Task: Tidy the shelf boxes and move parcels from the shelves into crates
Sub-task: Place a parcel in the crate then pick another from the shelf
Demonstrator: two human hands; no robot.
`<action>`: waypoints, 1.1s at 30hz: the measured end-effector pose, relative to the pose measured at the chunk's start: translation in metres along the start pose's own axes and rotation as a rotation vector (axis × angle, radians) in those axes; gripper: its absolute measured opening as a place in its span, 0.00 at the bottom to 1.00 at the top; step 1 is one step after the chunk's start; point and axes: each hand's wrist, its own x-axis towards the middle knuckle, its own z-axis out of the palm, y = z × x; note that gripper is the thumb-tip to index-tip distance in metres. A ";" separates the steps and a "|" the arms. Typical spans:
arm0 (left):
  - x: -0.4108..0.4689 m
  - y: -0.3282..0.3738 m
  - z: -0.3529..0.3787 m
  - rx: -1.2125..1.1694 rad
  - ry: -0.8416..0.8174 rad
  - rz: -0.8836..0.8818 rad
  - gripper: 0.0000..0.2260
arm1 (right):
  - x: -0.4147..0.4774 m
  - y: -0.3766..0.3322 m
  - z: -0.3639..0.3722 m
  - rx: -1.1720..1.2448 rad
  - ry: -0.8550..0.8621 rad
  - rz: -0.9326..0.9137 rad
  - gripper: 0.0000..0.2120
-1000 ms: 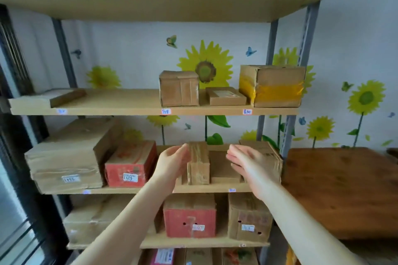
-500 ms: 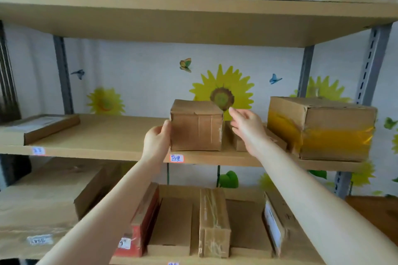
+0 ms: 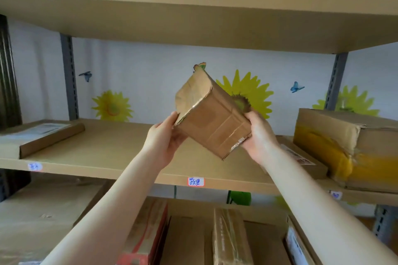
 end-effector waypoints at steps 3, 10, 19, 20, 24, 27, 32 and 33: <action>0.003 0.009 -0.004 0.122 -0.131 -0.121 0.18 | -0.004 -0.002 0.003 -0.277 0.009 -0.035 0.12; -0.007 0.011 -0.010 0.415 -0.272 0.093 0.22 | -0.011 -0.013 0.017 -0.160 -0.213 0.045 0.35; -0.002 0.018 -0.027 0.246 -0.078 0.075 0.08 | -0.011 0.007 0.001 -0.043 0.030 -0.027 0.13; -0.002 0.018 -0.027 0.251 -0.082 0.082 0.10 | -0.010 0.009 0.000 -0.084 0.046 -0.040 0.13; -0.006 0.020 -0.025 0.262 -0.066 0.088 0.09 | -0.014 0.013 0.004 -0.300 0.062 -0.094 0.11; -0.007 0.019 -0.023 0.282 -0.125 0.082 0.05 | -0.018 0.017 0.011 -0.430 0.077 -0.126 0.15; -0.003 0.006 -0.021 0.412 -0.153 0.011 0.15 | -0.018 0.034 0.020 -0.367 0.023 0.056 0.11; -0.001 0.003 -0.022 0.425 -0.148 -0.012 0.18 | -0.018 0.037 0.021 -0.351 0.027 0.098 0.11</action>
